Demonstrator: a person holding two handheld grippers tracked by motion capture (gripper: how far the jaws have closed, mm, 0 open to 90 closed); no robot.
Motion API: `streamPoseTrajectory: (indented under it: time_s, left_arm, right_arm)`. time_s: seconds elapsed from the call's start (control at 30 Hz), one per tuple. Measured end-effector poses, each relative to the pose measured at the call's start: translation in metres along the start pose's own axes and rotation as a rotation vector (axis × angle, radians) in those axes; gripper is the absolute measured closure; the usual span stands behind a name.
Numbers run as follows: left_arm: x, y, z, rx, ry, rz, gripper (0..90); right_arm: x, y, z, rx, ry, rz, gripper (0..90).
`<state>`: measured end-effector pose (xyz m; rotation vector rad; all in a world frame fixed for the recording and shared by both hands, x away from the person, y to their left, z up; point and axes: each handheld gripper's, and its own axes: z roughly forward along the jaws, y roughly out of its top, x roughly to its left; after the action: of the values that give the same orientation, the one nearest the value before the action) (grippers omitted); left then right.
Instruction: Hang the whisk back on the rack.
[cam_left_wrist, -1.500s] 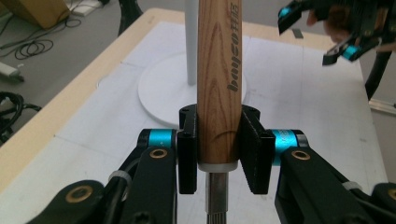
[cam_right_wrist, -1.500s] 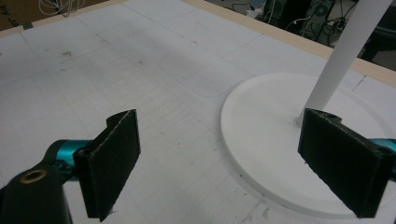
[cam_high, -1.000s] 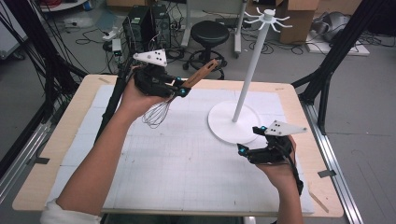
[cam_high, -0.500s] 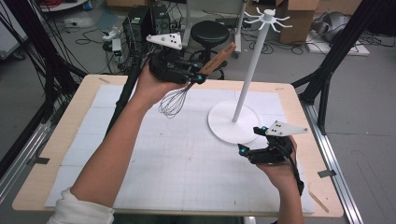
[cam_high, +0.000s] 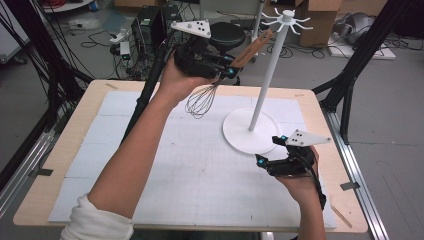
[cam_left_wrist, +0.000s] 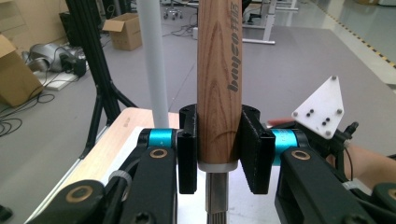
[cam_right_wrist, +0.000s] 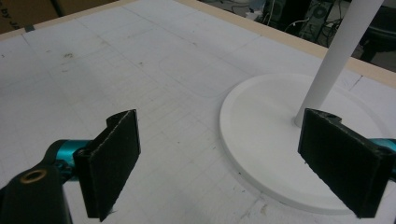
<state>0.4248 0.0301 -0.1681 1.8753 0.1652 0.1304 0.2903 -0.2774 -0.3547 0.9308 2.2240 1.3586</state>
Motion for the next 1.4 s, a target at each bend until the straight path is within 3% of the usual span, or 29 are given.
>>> streamPoseTrajectory:
  time_s: [0.33,1.13,1.4]
  left_arm:
    - [0.005,0.011,0.012,-0.006,0.004,-0.006,70.8]
    - [0.015,0.004,0.033,0.055,0.048,-0.036,70.9]
    - [0.017,0.002,0.037,0.068,0.042,-0.046,70.7]
  right_arm:
    - [-0.002,-0.001,-0.002,-0.005,0.001,0.008,11.8]
    - [-0.003,-0.003,-0.005,-0.011,0.002,0.016,11.8]
    - [-0.003,-0.004,-0.005,-0.009,-0.001,0.014,11.8]
